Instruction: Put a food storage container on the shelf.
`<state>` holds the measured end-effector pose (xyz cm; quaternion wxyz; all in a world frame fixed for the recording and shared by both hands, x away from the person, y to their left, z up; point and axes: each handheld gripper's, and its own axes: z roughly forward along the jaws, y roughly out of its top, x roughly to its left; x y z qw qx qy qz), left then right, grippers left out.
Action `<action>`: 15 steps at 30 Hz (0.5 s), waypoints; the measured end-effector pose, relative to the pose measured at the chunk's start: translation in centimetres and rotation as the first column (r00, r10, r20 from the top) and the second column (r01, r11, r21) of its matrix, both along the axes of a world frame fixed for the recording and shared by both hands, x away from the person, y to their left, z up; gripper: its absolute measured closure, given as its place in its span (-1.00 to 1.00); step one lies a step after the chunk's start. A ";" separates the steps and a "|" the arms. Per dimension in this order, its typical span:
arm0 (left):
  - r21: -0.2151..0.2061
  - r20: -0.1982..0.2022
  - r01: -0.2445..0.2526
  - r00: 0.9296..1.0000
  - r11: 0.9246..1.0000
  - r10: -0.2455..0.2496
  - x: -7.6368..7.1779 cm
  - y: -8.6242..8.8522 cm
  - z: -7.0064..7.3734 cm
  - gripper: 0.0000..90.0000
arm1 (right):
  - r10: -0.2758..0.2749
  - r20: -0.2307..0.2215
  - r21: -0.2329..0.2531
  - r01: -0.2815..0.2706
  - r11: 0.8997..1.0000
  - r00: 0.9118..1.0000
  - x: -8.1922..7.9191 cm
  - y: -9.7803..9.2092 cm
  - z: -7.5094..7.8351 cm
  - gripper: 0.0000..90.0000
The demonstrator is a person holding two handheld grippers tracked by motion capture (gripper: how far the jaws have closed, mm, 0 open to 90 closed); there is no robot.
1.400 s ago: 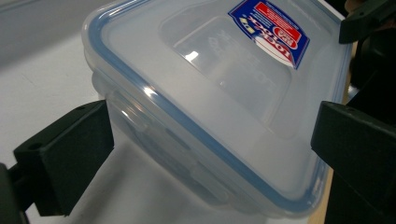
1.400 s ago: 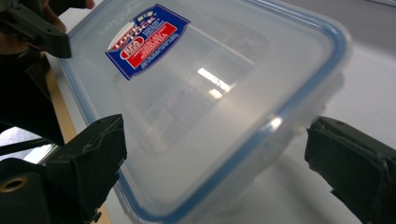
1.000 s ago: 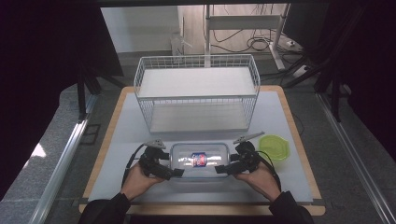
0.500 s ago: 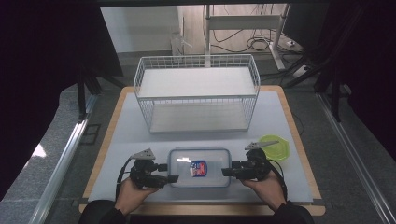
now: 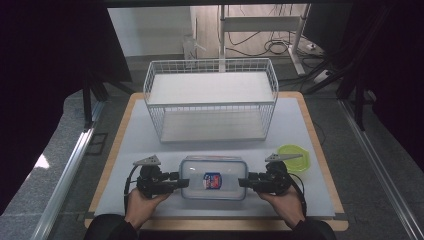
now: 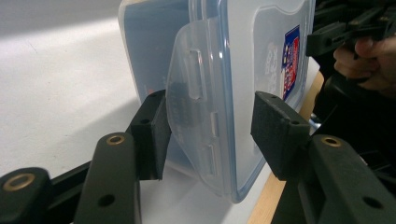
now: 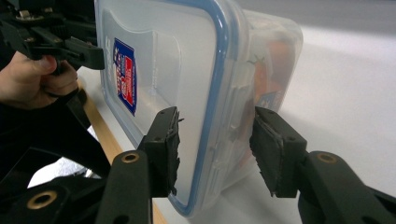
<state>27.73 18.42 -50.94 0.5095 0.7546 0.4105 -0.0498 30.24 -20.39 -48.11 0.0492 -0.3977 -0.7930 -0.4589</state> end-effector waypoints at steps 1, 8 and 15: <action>0.004 0.005 0.000 1.000 1.000 0.000 0.0 0.0 0.0 0.07 | -0.005 -0.002 0.004 0.005 1.000 1.000 0.0 0.0 0.0 0.19; 0.006 0.035 -0.009 0.999 1.000 0.009 0.3 -0.1 0.9 0.07 | -0.013 0.033 0.016 0.012 1.000 0.999 0.2 0.0 0.5 0.19; 0.010 0.067 -0.015 0.998 1.000 0.014 0.7 0.3 2.2 0.07 | -0.005 0.070 0.024 0.004 1.000 0.998 0.8 0.3 1.7 0.19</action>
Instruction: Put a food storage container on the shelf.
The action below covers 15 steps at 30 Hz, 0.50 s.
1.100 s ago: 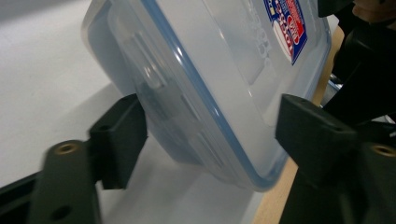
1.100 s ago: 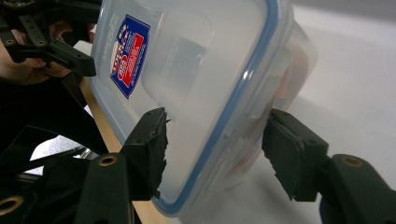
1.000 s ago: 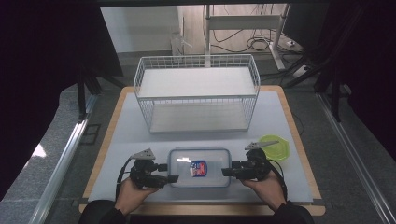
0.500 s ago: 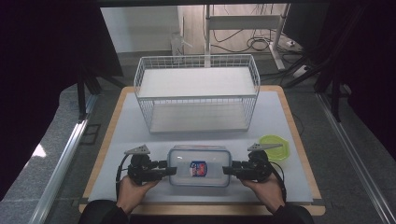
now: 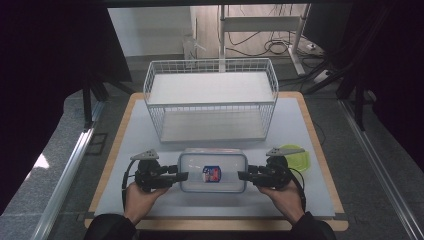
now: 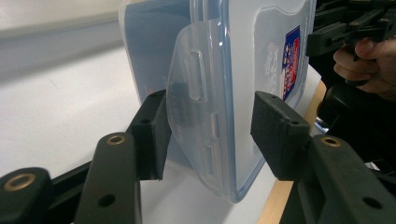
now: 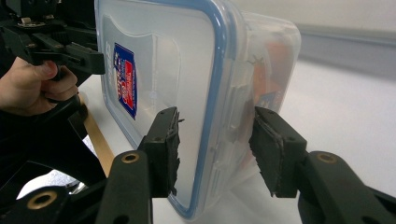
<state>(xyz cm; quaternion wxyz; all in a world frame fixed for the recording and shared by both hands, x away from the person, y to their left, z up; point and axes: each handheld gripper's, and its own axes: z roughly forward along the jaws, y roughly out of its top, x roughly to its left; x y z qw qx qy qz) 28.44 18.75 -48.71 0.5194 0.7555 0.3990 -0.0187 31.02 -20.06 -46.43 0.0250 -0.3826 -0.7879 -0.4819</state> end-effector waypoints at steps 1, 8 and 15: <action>0.001 0.004 0.000 1.000 1.000 0.000 0.1 0.1 0.2 0.07 | 0.001 0.005 0.000 -0.001 1.000 1.000 0.1 0.0 0.2 0.18; 0.012 0.030 -0.003 1.000 1.000 0.003 1.0 0.2 1.8 0.08 | -0.003 0.018 0.026 0.003 1.000 1.000 1.2 0.1 1.4 0.18; 0.007 0.055 -0.014 0.998 1.000 0.013 2.0 0.4 3.5 0.08 | 0.000 0.046 0.035 -0.001 0.999 0.999 2.5 0.4 3.3 0.18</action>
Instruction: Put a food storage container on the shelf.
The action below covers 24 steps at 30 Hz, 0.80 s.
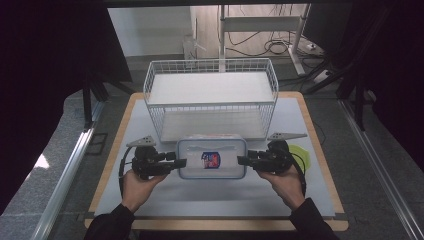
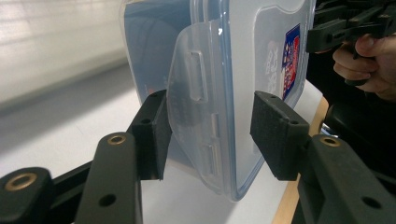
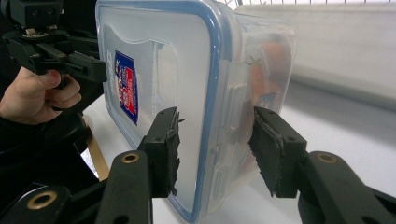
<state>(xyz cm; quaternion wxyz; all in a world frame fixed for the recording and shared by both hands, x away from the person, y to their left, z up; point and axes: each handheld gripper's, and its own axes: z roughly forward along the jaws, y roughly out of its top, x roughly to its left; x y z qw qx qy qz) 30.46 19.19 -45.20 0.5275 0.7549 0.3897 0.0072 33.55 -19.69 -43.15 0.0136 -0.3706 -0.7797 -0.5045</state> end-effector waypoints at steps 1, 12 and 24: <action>0.000 0.003 -0.001 1.000 1.000 0.001 0.1 0.0 0.2 0.08 | 0.001 -0.004 0.000 -0.001 1.000 1.000 0.3 0.1 0.3 0.18; -0.011 0.036 -0.011 0.999 1.000 0.011 1.7 0.3 3.0 0.08 | -0.003 0.039 0.003 0.002 1.000 0.999 2.0 0.4 3.6 0.19; -0.012 0.088 -0.015 0.996 1.000 0.016 3.9 0.2 7.5 0.08 | -0.019 0.085 0.034 0.016 0.999 0.996 4.0 0.3 7.9 0.18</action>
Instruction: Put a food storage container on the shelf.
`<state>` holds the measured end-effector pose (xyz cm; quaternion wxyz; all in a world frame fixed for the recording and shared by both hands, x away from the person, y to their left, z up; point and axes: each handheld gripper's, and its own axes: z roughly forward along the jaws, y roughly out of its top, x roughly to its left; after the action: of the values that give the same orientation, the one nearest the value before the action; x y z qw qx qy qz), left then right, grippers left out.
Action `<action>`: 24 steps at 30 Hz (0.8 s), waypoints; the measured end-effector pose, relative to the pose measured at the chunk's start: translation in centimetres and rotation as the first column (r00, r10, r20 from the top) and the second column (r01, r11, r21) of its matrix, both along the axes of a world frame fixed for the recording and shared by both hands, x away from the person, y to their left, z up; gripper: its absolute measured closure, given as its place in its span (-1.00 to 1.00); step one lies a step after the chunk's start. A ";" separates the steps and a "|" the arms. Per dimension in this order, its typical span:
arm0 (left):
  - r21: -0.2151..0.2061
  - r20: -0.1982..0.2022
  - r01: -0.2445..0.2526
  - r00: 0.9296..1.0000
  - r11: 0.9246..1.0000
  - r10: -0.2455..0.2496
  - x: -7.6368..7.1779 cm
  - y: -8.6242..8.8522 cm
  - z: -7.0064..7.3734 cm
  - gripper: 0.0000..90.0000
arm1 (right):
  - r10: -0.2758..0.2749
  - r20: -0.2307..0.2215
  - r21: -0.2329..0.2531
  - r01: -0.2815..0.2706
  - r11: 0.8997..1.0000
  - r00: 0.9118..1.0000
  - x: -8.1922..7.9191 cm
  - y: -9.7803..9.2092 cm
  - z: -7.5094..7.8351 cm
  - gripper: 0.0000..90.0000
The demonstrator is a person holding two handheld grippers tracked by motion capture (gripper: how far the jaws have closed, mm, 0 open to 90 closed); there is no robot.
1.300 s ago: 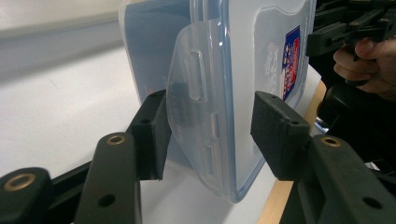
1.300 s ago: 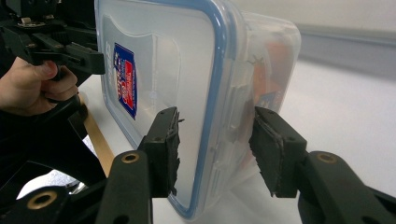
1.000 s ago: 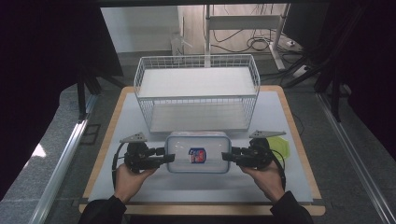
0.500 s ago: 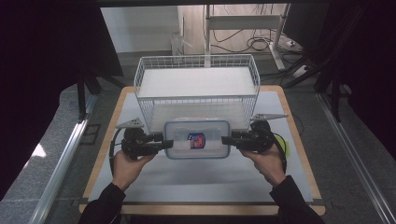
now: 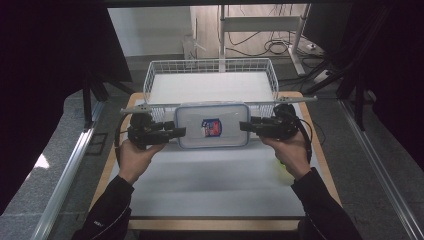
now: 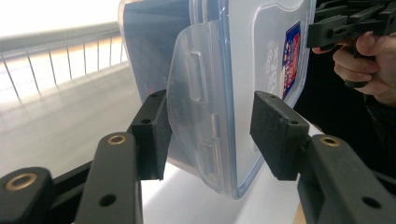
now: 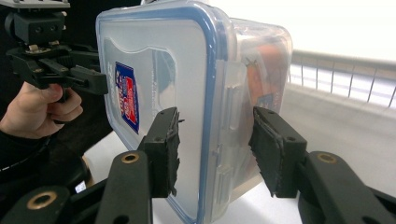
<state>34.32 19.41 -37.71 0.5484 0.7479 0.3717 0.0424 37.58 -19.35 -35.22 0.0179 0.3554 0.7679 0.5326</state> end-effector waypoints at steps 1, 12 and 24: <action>-0.001 0.003 0.000 1.000 1.000 0.000 0.2 0.0 0.3 0.08 | -0.002 0.009 0.001 0.002 1.000 1.000 0.2 0.0 0.4 0.18; -0.021 0.016 0.007 1.000 1.000 -0.007 3.0 0.6 3.4 0.10 | -0.025 0.041 0.016 0.024 1.000 0.999 2.1 0.4 3.6 0.18; -0.060 0.018 -0.019 1.000 0.998 0.020 6.2 1.9 6.3 0.10 | -0.035 0.047 0.055 0.033 0.998 0.998 5.2 1.6 5.8 0.18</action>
<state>40.47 21.32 -31.43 0.5733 0.7272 0.3750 0.0435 42.80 -17.79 -29.46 0.0356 0.3560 0.7463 0.5613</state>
